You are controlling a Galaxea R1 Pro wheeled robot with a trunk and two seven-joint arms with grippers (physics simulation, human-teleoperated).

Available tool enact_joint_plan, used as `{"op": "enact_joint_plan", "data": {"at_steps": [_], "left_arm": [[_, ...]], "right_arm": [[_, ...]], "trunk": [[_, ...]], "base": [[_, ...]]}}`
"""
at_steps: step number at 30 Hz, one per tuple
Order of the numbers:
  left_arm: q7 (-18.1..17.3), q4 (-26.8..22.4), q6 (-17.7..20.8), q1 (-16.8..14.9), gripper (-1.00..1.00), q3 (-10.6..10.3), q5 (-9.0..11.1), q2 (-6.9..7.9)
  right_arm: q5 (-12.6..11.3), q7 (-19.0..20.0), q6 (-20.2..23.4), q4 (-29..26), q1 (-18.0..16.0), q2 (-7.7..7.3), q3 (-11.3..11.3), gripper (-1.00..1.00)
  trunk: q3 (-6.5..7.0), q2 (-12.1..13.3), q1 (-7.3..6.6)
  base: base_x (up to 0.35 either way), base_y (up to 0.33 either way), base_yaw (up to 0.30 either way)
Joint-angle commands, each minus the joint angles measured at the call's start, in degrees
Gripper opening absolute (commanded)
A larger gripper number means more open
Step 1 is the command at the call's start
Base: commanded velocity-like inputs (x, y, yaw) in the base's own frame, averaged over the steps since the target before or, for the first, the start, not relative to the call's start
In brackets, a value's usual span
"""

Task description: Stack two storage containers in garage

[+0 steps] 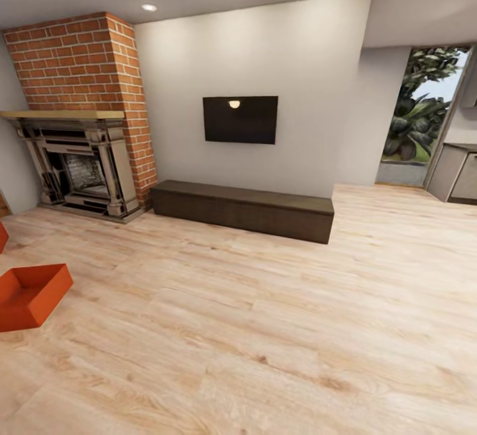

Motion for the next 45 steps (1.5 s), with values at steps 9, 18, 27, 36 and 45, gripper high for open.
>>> {"op": "enact_joint_plan", "data": {"at_steps": [9, 18, 27, 36, 45], "left_arm": [[-0.02, -0.03, -0.12, -0.01, 1.00, -0.28, 0.13, -0.01], [0.01, -0.04, -0.12, -0.01, 1.00, 0.08, 0.11, -0.01], [0.01, -0.04, -0.12, -0.01, 1.00, -0.12, 0.18, -0.01], [0.01, -0.04, -0.12, -0.01, 1.00, 0.03, 0.18, 0.06], [0.01, -0.04, -0.12, -0.01, 1.00, 0.04, 0.24, 0.07]], "right_arm": [[-0.55, -0.52, -0.65, 0.07, -0.06, -0.23, 0.13, 1.00], [-0.13, -0.82, -0.67, 0.06, -0.06, -0.22, 0.73, 1.00], [-0.16, -0.78, -0.58, 0.06, -0.06, -0.30, 0.53, 1.00], [-0.21, -0.87, -0.51, 0.06, -0.06, -0.30, 0.52, 1.00], [-0.25, -0.85, -0.44, 0.06, -0.06, -0.30, 0.42, 1.00]], "trunk": [[-0.05, -0.02, 0.03], [-0.05, -0.02, 0.03], [-0.05, -0.02, 0.03], [-0.05, -0.02, 0.03], [-0.05, -0.02, 0.03]], "base": [[0.323, 0.000, 0.000], [0.323, 0.000, 0.000], [0.323, 0.000, 0.111], [0.323, 0.000, 0.261], [0.323, 0.000, 0.268]]}}
